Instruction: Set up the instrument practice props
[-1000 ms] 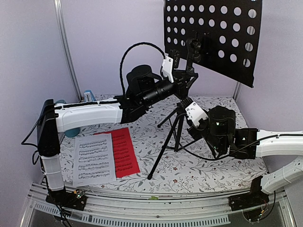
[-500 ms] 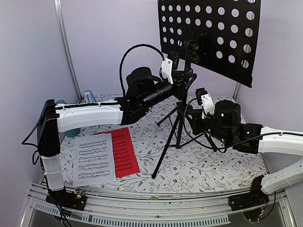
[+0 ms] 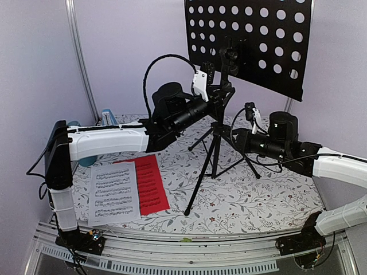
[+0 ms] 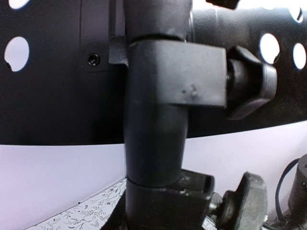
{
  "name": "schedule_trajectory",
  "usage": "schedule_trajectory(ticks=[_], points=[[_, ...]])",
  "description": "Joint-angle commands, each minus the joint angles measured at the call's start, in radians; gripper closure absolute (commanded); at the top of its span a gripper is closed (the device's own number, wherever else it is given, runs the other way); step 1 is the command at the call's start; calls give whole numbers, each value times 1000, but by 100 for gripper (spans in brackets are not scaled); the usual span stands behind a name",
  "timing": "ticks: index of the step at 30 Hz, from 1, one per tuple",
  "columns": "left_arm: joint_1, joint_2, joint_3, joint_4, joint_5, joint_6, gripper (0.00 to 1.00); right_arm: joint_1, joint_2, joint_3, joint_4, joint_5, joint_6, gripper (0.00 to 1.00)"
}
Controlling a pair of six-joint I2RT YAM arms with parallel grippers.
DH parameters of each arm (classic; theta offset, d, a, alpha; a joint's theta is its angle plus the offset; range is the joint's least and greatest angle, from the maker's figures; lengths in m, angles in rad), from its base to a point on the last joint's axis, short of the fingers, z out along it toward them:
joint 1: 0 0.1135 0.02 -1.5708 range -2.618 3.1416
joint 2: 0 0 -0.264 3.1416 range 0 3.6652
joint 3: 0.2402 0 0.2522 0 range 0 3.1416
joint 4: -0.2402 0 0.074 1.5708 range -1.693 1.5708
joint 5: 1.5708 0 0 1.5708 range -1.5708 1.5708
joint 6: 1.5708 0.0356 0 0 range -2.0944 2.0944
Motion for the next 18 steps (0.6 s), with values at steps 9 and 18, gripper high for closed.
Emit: schedule_trajectory(ticks=[9, 18], points=[[-21, -99, -30, 76, -110, 1, 100, -142, 49, 47, -36, -134, 436, 100], [-21, -92, -35, 79, -135, 11, 100, -144, 12, 11, 50, -226, 663, 100]])
